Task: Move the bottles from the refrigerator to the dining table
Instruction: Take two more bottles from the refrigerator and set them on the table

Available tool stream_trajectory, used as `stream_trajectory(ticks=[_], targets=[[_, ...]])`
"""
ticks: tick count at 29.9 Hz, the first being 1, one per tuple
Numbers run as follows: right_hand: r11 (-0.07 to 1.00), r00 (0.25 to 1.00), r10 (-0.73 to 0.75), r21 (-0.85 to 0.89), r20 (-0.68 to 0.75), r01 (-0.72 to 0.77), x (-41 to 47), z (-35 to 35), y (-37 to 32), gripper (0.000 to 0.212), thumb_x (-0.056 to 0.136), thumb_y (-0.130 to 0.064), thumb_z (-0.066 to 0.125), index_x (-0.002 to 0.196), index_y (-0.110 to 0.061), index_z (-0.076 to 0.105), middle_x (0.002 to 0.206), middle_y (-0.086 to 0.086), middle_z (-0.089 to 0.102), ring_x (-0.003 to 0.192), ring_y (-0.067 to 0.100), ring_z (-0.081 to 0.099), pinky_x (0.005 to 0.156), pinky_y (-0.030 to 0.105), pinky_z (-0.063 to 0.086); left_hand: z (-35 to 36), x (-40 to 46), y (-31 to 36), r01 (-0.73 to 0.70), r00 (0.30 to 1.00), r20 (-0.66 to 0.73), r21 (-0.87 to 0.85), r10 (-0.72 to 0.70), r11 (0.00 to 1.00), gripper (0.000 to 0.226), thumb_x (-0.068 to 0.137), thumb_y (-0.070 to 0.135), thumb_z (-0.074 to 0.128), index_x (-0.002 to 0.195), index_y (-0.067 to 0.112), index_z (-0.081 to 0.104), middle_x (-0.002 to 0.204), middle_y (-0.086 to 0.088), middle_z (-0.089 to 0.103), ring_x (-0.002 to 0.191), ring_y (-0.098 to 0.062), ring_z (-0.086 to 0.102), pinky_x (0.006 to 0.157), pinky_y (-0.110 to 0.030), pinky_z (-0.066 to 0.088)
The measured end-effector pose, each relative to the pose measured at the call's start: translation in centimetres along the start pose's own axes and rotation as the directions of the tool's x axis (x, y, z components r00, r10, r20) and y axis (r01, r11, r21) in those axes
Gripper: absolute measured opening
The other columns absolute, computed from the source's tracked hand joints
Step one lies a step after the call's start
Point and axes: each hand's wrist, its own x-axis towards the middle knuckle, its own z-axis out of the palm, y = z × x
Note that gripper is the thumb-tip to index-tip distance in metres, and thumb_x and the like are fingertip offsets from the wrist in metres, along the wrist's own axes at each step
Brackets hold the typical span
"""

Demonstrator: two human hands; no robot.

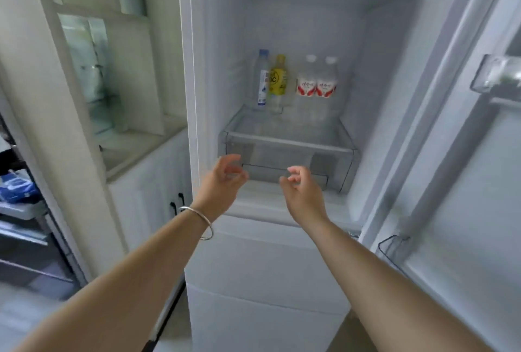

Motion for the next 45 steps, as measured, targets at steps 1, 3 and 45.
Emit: stream_trajectory(ticks=[1,3,45], targets=[[1.000,1.000,0.009,-0.014,-0.029,-0.009,1.5,0.1,0.4,0.035,0.091,-0.029,0.053,0.122,-0.014,0.050,0.097,-0.004,0.055,0.097,0.017,0.057,0.080,0.028,0.040,0.7,1.8,-0.2,-0.008,1.000,0.017,-0.010,0.008,1.000,0.034,0.088,0.016,0.060,0.121,0.023,0.051,0.090,0.012,0.059,0.079,-0.013,0.057,0.068,-0.027,0.047],[0.999,0.995,-0.002,-0.040,-0.097,-0.002,4.9,0.3,1.3,0.035,0.091,-0.027,0.055,0.122,-0.012,0.051,0.096,-0.002,0.055,0.098,0.022,0.059,0.080,0.029,0.042,2.2,5.7,-0.7,-0.032,0.998,0.053,-0.024,0.033,0.999,0.033,0.087,0.017,0.062,0.117,0.026,0.053,0.093,0.008,0.062,0.079,-0.014,0.058,0.063,-0.022,0.046],[0.890,0.950,0.066,0.449,-0.306,0.083,37.4,-2.0,6.5,0.041,0.067,-0.028,0.082,0.092,-0.032,0.050,0.092,-0.013,0.065,0.083,0.002,0.065,0.072,0.027,0.054,19.9,36.8,1.2,-0.107,0.992,0.015,-0.443,0.127,0.890,0.056,0.068,0.026,0.077,0.119,0.019,0.055,0.108,0.005,0.068,0.089,0.000,0.067,0.068,-0.011,0.052]])
